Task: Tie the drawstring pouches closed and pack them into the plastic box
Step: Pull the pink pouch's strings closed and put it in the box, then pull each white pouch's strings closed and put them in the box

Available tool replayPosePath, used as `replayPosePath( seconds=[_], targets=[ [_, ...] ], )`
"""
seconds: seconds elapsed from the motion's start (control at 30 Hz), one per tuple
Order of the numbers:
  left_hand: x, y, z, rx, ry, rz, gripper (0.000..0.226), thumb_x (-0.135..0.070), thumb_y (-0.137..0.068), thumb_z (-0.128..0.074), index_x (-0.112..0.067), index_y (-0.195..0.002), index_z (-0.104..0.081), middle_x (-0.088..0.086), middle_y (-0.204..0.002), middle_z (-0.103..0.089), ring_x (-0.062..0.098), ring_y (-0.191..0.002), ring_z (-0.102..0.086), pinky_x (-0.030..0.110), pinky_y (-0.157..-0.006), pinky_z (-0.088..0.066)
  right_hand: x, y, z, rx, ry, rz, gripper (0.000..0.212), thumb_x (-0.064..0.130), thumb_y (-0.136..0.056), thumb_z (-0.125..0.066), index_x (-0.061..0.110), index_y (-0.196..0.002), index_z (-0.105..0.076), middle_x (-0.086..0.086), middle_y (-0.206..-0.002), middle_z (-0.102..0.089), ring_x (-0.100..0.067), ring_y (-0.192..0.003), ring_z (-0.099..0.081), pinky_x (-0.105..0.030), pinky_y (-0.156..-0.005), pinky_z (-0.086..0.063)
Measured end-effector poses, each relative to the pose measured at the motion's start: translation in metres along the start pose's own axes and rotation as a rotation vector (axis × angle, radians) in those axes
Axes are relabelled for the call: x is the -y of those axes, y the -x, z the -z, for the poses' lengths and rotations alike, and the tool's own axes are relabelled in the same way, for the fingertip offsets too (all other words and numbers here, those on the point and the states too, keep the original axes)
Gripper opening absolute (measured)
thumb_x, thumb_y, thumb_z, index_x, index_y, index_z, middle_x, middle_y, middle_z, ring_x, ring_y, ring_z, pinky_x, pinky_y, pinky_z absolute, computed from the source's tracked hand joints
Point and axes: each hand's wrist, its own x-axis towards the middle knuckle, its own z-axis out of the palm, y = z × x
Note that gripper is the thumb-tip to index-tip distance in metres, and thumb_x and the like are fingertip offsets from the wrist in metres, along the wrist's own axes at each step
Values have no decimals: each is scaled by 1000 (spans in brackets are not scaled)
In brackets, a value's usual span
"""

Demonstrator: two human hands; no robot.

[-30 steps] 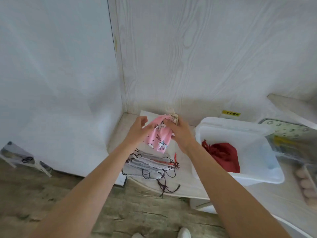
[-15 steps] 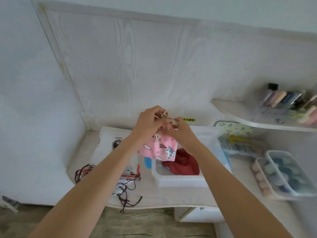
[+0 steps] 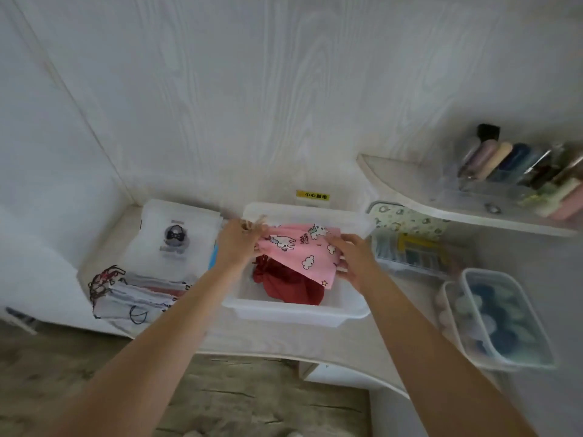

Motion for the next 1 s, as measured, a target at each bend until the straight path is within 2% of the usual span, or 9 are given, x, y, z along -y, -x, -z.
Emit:
replayPosePath(
  seconds=[0.17,0.23,0.3,0.4,0.47,0.6,0.7,0.83,1.0],
  targets=[
    [20,2,-20,51,-329,66,36,-27,-91,-59,-6,-64,-47,7,-63,-54,25,-64,-57,25,-57,-46,-18,-26,-14,-64,412,27,30,19,-87,-60,18,-112,-43,-7,-113,-59,-24,-90,-61,-34,-72,-51],
    [23,0,-29,63,-438,68,31,-28,-95,-51,2,-87,-53,11,-81,-59,25,-76,-59,23,-61,-43,-22,-33,-18,-34,513,22,37,14,-88,-57,16,-120,-40,-8,-115,-57,-23,-90,-58,-34,-71,-50],
    [25,-1,-38,96,-527,81,30,-20,-98,-44,6,-114,-44,19,-109,-54,30,-96,-57,29,-70,-40,-25,-37,-21,-18,580,30,38,10,-88,-53,14,-123,-37,-11,-116,-56,-25,-89,-57,-37,-75,-51],
    [28,2,-49,167,-705,55,34,1,-94,-34,-1,-128,-33,24,-125,-38,34,-102,-53,34,-82,-43,-35,-39,-28,-16,813,63,50,5,-89,-50,10,-132,-26,-19,-119,-51,-33,-97,-56,-43,-83,-50],
    [30,1,-55,217,-841,39,39,6,-92,-31,-5,-129,-34,22,-125,-36,34,-103,-53,35,-84,-43,-43,-37,-31,-28,963,117,58,-1,-89,-46,13,-138,-19,-22,-122,-42,-39,-101,-54,-46,-87,-49],
    [34,-5,-65,310,-1034,46,32,3,-91,-34,-3,-122,-42,20,-121,-45,33,-102,-57,31,-74,-43,-50,-34,-31,72,1200,181,44,2,-91,-42,16,-132,-34,-18,-122,-35,-38,-101,-53,-42,-88,-48],
    [31,-9,-67,331,-1063,26,33,1,-90,-40,-2,-123,-41,20,-121,-49,32,-108,-55,32,-80,-45,-47,-33,-30,149,1235,134,41,9,-91,-43,12,-132,-41,-18,-127,-35,-38,-104,-54,-39,-89,-48],
    [16,-7,-58,281,-1021,-81,32,-6,-91,-43,-8,-123,-42,15,-113,-53,32,-103,-56,35,-78,-44,-32,-24,-35,132,1194,276,33,9,-92,-46,5,-125,-49,-19,-122,-49,-35,-104,-55,-33,-80,-44],
    [7,-10,2,264,-681,-254,28,-10,-94,-40,-13,-119,-51,10,-115,-57,26,-110,-53,36,-90,-44,-15,1,-79,62,904,442,30,0,-90,-43,9,-113,-60,-10,-117,-59,-23,-105,-57,-17,-73,-41]
  ],
)
